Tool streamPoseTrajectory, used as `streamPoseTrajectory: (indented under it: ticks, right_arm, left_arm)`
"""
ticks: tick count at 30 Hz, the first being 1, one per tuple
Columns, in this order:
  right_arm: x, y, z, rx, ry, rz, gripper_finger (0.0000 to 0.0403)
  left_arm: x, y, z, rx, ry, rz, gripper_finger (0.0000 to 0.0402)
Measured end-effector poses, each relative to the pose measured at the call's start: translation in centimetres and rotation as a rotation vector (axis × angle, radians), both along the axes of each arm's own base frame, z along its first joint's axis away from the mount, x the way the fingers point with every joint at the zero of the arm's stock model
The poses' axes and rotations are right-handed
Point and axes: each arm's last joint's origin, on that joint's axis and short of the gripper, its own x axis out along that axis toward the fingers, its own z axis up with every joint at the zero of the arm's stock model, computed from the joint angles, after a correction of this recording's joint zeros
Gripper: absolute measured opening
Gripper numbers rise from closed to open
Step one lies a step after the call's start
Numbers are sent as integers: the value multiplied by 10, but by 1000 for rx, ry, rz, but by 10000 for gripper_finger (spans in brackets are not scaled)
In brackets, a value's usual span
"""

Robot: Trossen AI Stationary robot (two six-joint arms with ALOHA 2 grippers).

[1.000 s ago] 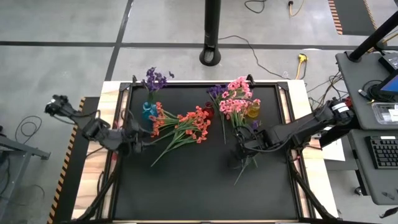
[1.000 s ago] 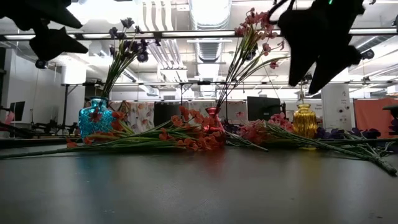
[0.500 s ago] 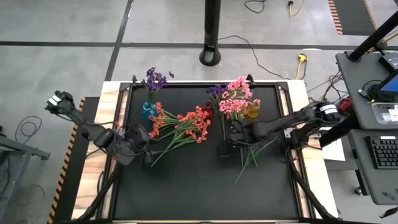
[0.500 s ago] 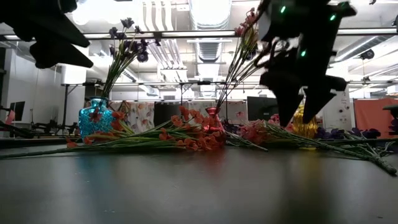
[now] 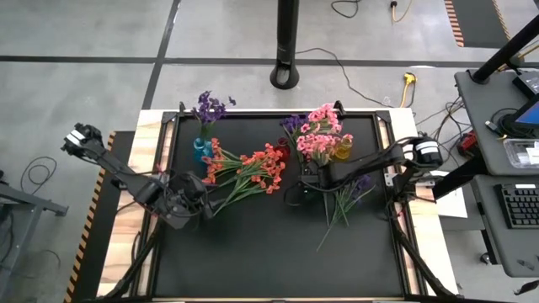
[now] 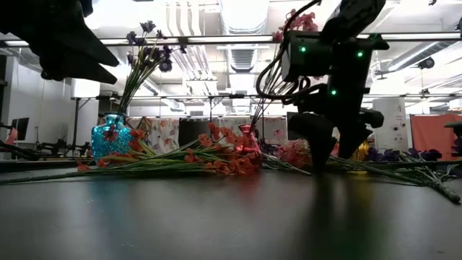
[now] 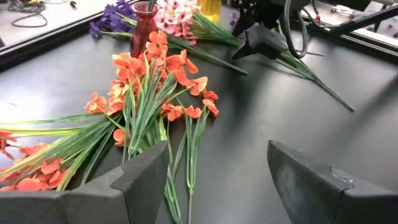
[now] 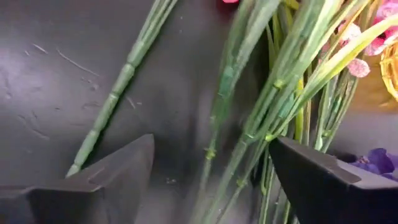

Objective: Sort flowers into vase by color
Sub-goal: Put the bottom right pink flower into the red vase

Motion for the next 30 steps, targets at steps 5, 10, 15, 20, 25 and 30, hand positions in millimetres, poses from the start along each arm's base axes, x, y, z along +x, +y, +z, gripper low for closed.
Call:
streamPoseTrajectory:
  ticks: [5, 10, 15, 20, 25, 30]
  right_arm:
    - [1, -2, -4, -7, 15, -5, 248]
    - [2, -5, -7, -15, 20, -17, 175]
    - [0, -6, -6, -19, 23, -25, 104]
    - [0, -6, -1, -13, -7, -45, 43]
    - [-3, -5, 18, -5, -9, -42, 14]
    - [-14, -3, 43, 1, 2, -30, 14]
  left_arm:
    - [3, -2, -4, 12, -5, 32, 255]
    - [7, -4, -9, 20, 3, 56, 255]
    - [10, -6, -13, 5, 0, 70, 255]
    - [14, -9, -14, -7, -21, 75, 256]
    - [17, -12, -16, -14, -26, 71, 256]
    - [20, -14, -19, -7, -20, 63, 256]
